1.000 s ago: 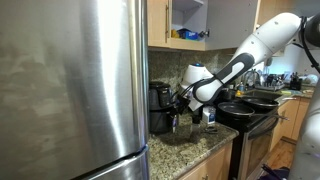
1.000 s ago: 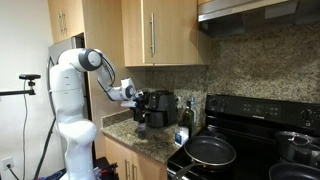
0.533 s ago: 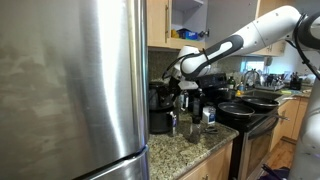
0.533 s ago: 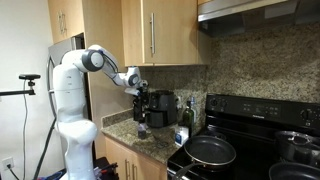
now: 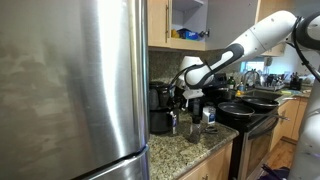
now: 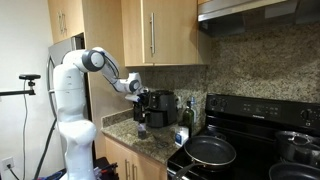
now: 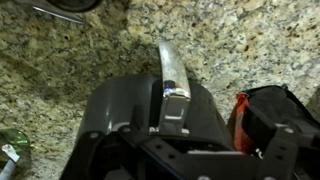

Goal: Close the air fryer drawer

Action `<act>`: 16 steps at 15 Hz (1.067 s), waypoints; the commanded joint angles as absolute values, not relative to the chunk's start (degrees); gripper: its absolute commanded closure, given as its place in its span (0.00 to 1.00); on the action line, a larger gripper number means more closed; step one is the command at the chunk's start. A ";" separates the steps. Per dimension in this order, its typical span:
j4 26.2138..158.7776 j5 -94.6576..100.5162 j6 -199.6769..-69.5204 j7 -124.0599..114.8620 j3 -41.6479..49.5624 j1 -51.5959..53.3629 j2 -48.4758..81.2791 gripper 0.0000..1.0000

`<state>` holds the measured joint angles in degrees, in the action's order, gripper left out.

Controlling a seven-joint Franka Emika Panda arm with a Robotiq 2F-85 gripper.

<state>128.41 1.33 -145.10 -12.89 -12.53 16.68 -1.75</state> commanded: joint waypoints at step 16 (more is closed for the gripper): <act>112.00 4.83 -150.03 -16.53 -8.71 16.05 22.27 0.00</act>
